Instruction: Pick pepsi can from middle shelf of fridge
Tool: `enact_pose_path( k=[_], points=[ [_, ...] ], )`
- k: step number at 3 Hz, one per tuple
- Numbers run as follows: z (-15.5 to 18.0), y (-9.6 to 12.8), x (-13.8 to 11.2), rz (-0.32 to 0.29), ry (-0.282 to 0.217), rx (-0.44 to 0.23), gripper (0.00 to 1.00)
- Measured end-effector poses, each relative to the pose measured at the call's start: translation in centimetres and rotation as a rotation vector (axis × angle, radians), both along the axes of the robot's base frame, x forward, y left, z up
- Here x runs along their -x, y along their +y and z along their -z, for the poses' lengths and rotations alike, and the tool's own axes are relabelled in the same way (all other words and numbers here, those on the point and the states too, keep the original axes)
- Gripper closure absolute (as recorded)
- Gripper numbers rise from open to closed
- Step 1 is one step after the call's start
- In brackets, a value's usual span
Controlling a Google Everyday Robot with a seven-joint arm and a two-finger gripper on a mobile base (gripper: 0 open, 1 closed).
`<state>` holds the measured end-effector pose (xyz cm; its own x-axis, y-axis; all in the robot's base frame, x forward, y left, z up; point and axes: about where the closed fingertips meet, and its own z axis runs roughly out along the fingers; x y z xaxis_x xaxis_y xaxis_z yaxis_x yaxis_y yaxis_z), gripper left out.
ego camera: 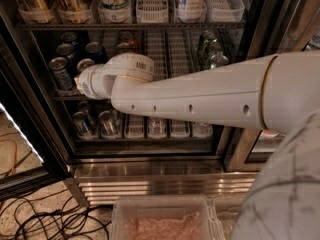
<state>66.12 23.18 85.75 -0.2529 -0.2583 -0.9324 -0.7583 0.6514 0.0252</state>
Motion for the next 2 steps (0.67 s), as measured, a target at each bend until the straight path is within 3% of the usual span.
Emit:
enact_pose_path(
  k=[2],
  points=[
    [-0.36,0.03,0.09,-0.014,-0.008,-0.005,1.0]
  ],
)
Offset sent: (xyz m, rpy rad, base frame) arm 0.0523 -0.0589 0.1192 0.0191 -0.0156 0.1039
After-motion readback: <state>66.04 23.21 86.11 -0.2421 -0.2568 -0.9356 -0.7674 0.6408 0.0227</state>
